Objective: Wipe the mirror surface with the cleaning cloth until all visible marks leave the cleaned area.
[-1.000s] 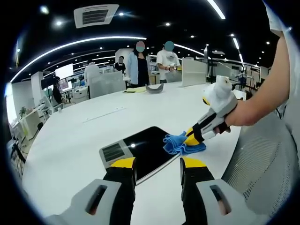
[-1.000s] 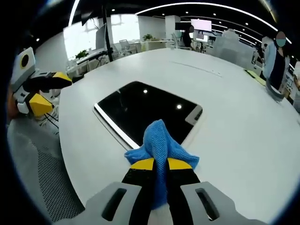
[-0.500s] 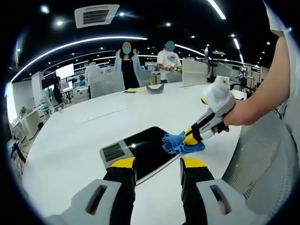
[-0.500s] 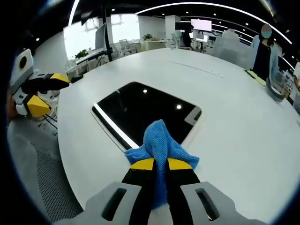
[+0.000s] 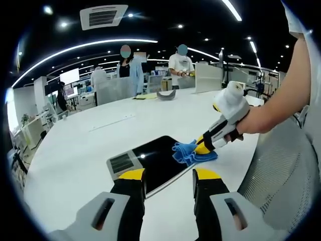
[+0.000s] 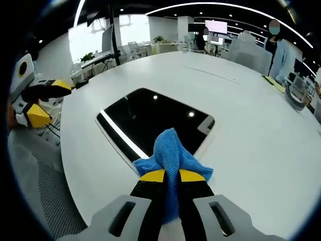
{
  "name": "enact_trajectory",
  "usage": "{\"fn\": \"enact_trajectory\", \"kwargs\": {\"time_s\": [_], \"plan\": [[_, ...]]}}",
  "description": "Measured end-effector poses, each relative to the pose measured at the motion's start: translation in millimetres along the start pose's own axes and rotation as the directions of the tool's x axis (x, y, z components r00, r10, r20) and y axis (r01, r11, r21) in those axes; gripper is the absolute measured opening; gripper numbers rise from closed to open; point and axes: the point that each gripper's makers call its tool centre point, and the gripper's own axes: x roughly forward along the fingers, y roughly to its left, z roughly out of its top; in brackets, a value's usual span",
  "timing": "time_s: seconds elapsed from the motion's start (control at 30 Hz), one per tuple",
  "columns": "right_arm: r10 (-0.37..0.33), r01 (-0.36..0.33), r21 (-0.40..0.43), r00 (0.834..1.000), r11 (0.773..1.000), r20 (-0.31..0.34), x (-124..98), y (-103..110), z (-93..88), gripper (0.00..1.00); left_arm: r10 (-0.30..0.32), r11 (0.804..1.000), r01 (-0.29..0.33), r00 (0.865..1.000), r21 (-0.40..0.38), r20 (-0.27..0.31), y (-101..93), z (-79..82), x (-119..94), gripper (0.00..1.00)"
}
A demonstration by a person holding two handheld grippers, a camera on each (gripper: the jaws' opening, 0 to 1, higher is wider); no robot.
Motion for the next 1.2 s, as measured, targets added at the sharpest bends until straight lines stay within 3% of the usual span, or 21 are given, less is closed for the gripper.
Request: {"fn": "enact_trajectory", "kwargs": {"time_s": [1.2], "plan": [[0.006, -0.007, -0.025, 1.0, 1.0, -0.001, 9.1, -10.1, 9.4, 0.04, 0.003, 1.0, -0.003, 1.0, -0.003, -0.001, 0.9, -0.5, -0.3, 0.36]]}}
